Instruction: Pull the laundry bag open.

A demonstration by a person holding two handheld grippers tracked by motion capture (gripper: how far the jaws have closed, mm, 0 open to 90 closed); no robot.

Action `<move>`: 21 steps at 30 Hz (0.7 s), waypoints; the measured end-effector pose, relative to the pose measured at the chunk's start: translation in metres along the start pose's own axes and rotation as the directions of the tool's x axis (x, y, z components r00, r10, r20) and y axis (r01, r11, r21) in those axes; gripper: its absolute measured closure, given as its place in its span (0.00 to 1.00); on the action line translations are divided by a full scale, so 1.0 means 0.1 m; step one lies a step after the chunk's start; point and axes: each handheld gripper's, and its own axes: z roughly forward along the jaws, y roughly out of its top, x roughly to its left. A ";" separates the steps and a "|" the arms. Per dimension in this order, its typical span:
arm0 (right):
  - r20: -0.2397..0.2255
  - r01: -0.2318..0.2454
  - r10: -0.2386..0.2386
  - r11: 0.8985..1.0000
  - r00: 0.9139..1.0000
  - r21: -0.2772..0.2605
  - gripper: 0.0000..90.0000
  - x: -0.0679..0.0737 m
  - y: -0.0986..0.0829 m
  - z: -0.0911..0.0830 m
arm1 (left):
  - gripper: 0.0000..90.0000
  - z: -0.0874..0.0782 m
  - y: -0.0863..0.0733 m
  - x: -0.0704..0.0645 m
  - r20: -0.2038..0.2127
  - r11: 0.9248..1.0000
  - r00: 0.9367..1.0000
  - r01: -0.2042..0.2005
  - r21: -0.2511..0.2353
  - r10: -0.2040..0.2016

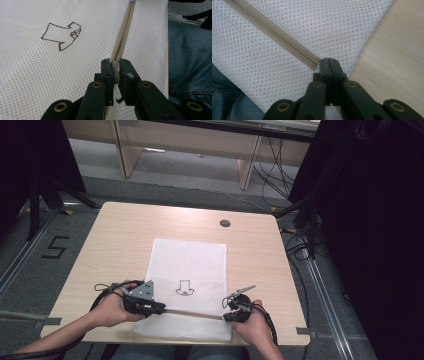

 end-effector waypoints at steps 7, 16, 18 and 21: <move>-0.001 0.000 0.000 1.000 1.000 0.002 1.00 0.00 0.00 0.00 | 0.91 -0.07 -0.04 0.03 -0.010 1.000 1.000 0.019 -0.008 -0.019; -0.001 0.000 0.000 1.000 1.000 0.001 1.00 0.00 0.00 0.00 | 0.91 -0.09 -0.06 0.03 -0.011 1.000 1.000 0.011 0.003 -0.011; -0.002 0.000 0.000 1.000 1.000 0.001 1.00 0.00 0.00 0.00 | 0.91 -0.09 -0.06 0.02 -0.009 1.000 1.000 0.019 -0.003 -0.019; -0.001 -0.002 0.002 1.000 1.000 0.001 1.00 0.00 0.00 0.00 | 0.91 -0.08 -0.06 0.02 -0.007 1.000 1.000 0.018 -0.003 -0.018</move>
